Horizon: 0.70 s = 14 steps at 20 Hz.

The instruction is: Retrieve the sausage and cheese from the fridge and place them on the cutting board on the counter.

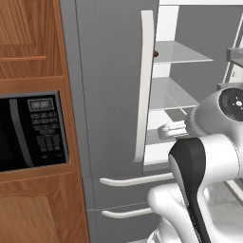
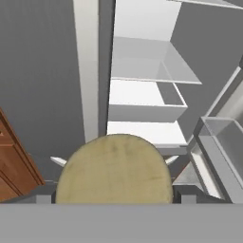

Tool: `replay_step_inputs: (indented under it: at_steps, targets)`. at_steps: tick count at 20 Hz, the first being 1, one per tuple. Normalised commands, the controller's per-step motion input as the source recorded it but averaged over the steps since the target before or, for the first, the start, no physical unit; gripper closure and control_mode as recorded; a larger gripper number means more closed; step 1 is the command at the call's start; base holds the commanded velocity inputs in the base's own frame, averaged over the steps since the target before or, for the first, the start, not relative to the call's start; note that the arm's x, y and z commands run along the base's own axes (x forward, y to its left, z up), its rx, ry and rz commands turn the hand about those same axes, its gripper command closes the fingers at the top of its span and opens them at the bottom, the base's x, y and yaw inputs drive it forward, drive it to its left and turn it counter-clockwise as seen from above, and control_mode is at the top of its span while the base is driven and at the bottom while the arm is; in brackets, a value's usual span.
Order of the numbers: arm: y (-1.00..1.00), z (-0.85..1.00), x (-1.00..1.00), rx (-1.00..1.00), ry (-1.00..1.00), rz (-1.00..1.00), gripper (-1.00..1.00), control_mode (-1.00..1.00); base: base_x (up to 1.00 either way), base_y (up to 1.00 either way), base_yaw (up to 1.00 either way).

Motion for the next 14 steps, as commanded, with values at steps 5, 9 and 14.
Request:
replay_step_inputs:
  at_steps: [5,9,14]
  targets:
    - [0.00,0.00,-0.03,0.00,0.00,0.00,1.00,-1.00,0.00,0.00,0.00]
    - [0.00,0.00,-0.11,0.00,0.00,0.00,1.00,1.00,-0.69,0.00,0.07]
    - [0.00,0.00,0.00,0.00,0.00,0.00,1.00,1.00,-0.74,0.05,0.13]
